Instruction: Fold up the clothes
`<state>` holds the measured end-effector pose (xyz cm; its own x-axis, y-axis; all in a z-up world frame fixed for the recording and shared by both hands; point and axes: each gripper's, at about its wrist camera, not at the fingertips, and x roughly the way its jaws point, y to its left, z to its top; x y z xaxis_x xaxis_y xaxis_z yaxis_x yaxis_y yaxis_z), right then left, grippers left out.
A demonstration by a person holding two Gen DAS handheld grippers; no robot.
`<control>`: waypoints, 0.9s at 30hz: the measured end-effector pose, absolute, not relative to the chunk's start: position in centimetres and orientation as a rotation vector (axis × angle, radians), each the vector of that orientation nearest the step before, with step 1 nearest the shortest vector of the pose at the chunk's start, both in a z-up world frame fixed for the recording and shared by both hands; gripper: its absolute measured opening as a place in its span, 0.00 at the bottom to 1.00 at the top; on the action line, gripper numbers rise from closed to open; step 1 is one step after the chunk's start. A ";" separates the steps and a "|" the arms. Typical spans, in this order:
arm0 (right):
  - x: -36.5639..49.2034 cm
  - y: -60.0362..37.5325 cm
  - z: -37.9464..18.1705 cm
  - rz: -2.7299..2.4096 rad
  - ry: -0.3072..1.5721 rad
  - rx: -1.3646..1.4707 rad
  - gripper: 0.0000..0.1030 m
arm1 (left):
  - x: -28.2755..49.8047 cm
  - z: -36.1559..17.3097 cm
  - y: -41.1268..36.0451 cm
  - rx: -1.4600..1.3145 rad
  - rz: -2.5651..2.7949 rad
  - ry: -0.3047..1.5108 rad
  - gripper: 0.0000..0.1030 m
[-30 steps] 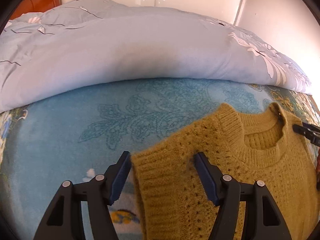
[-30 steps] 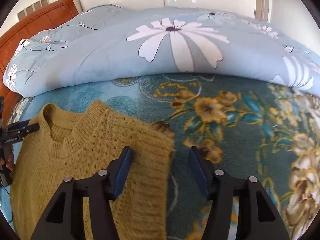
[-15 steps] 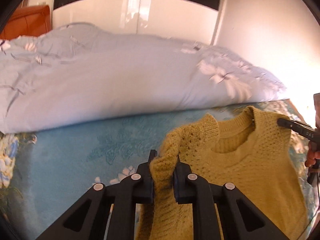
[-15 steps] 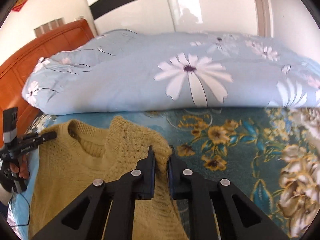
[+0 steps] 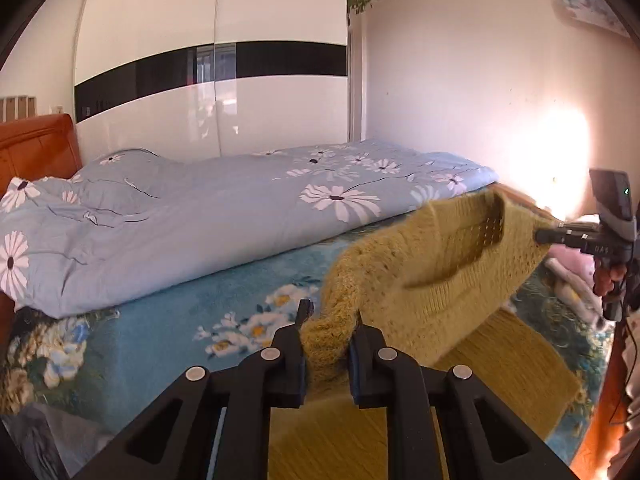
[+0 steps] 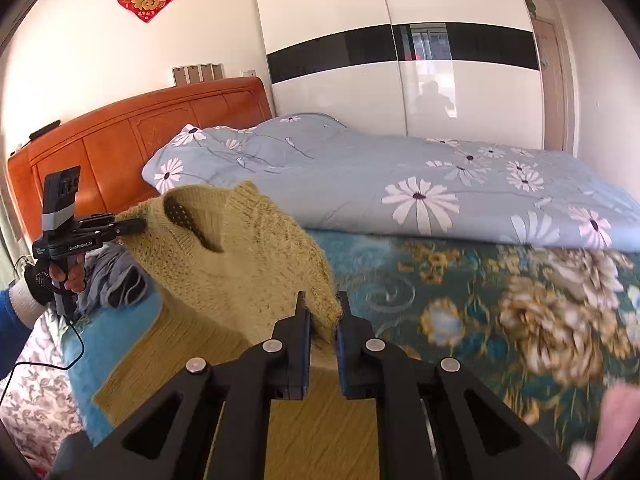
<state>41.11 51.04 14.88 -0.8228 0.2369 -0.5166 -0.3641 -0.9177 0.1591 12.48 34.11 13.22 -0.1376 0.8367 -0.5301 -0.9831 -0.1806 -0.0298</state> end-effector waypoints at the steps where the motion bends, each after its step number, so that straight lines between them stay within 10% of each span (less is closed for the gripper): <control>1: 42.2 50.2 14.2 2.699 0.374 -0.731 0.11 | 13.2 12.7 33.2 -0.519 1.687 0.370 0.17; 27: 52.6 38.1 0.8 2.515 0.709 -0.846 0.17 | 20.2 -1.8 18.3 -1.021 1.711 0.145 0.36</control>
<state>52.64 38.09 0.78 -0.7405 0.1998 -0.6417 -0.5056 -0.7946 0.3361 20.17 18.28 -1.75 -0.0451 0.7269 -0.6852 -0.8321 -0.4069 -0.3769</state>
